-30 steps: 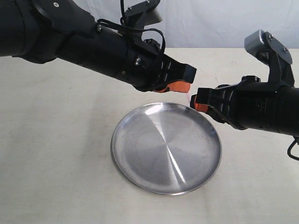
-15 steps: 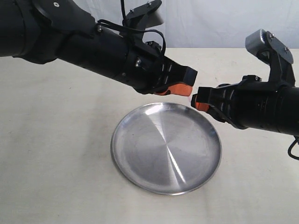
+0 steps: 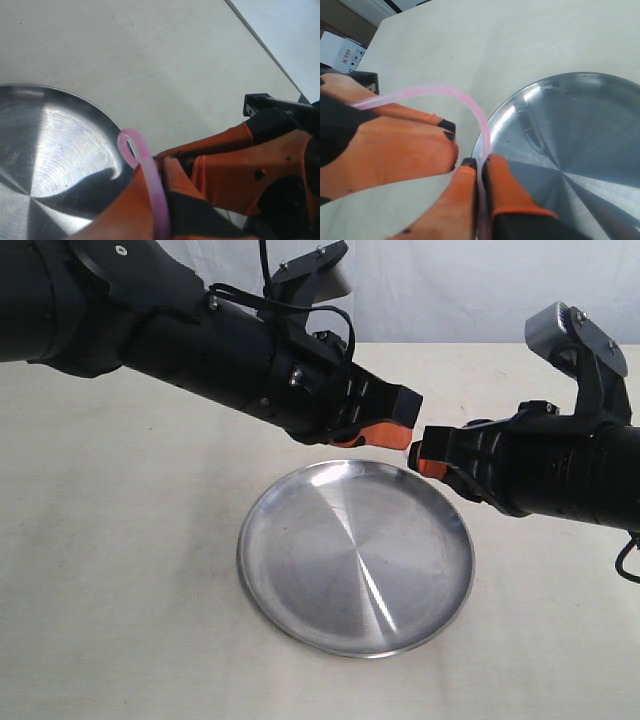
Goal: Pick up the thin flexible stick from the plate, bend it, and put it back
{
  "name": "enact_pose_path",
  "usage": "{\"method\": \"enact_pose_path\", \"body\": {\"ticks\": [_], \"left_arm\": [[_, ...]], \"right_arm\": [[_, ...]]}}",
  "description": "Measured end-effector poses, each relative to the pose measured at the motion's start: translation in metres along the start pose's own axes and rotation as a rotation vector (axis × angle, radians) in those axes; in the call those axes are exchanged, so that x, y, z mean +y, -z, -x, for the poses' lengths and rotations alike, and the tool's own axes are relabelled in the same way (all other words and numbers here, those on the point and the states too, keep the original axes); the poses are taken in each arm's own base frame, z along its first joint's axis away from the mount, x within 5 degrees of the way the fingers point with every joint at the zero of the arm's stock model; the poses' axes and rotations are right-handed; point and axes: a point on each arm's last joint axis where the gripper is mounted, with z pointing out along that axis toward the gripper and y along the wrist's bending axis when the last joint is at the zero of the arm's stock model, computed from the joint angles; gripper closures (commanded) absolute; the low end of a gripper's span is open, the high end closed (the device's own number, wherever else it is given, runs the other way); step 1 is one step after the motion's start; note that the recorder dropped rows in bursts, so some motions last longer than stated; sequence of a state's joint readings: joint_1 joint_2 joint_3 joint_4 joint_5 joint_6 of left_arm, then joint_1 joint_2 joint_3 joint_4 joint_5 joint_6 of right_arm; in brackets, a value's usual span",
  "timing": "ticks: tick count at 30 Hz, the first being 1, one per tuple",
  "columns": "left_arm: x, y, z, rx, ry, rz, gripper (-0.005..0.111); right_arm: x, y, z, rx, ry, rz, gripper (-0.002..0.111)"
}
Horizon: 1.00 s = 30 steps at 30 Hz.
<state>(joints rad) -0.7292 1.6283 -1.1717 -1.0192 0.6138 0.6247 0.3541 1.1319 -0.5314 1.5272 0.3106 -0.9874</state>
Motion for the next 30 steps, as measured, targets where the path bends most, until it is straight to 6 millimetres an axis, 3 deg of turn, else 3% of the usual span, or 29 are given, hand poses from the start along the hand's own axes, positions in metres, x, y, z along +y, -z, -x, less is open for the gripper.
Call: {"method": "enact_pose_path", "body": {"ticks": [22, 30], "left_arm": [[0.004, 0.000, -0.004, 0.041, -0.054, 0.045, 0.107], [0.018, 0.003, -0.013, 0.144, -0.044, 0.195, 0.107]], "right_arm": [[-0.001, 0.000, 0.000, -0.005, -0.002, -0.006, 0.109], [-0.003, 0.000, 0.002, -0.026, -0.001, -0.038, 0.109]]}}
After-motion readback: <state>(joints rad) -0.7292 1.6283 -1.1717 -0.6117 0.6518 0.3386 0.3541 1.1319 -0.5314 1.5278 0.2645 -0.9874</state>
